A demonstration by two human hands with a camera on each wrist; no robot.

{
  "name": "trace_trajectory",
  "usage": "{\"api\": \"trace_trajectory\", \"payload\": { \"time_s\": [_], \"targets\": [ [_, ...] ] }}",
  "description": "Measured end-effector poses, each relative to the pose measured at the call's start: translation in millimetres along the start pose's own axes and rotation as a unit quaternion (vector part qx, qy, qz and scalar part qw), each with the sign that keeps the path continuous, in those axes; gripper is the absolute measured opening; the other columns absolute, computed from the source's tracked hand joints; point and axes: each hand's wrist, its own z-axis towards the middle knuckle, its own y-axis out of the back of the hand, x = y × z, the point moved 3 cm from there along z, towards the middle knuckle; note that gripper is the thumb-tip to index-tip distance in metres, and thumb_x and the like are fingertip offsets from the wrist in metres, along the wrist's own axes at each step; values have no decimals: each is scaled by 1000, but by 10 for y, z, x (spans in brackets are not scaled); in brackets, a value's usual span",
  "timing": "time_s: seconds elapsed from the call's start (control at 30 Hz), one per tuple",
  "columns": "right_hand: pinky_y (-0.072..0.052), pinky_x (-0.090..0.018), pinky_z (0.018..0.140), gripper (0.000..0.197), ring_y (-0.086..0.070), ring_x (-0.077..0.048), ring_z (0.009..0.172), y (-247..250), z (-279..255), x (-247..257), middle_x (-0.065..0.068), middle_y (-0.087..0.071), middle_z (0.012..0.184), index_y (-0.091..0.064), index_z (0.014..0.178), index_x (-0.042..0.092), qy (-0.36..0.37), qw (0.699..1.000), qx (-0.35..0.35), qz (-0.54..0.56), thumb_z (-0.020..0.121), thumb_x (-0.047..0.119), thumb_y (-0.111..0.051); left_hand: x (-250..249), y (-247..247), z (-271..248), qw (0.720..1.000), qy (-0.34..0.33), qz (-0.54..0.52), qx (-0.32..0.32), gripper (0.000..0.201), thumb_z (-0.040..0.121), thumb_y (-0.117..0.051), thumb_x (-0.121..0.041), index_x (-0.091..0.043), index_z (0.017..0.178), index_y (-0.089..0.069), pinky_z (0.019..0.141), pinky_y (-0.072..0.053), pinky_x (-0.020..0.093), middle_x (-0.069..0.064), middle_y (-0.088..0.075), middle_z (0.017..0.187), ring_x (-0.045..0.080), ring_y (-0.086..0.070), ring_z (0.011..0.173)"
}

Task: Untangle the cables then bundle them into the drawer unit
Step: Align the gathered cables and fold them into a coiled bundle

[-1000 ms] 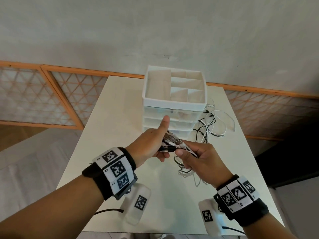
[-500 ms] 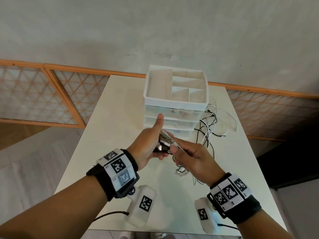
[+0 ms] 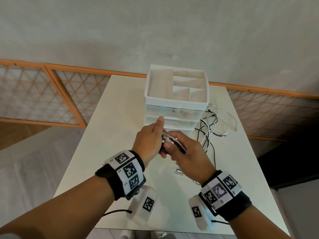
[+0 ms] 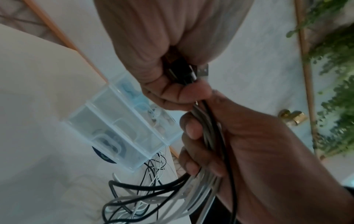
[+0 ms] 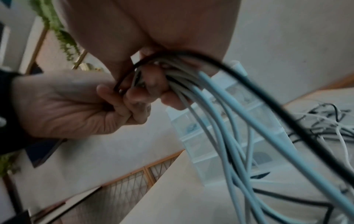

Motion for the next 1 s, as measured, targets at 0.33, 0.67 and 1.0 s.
{"api": "trace_trajectory", "payload": {
  "time_s": [0.33,0.67,1.0],
  "targets": [
    [-40,-24,54,26,-44,-11,51,-18,-21,30,8,-70,75,-62,121,20,4,999,49,-9,103,12,-45,30,-20,-16,996,-47,24,66,51,71,-76,-61,-13,85,-69,56,-49,32,8,-71,62,23,-59,46],
    [-47,-42,54,16,-48,-27,55,33,6,-16,0,-67,65,-68,103,29,-29,998,-27,53,99,16,-59,70,-69,-23,997,-43,8,66,46,92,-59,-50,-8,78,-71,53,-48,33,6,-66,61,27,-61,52],
    [-56,-43,60,12,-59,-19,52,70,-10,-197,-4,-66,69,-70,95,21,-106,990,92,-15,84,19,-73,57,111,10,999,-49,-8,3,24,89,-69,-31,-11,77,-76,55,-45,29,14,-67,62,26,-52,44]
  ]
}}
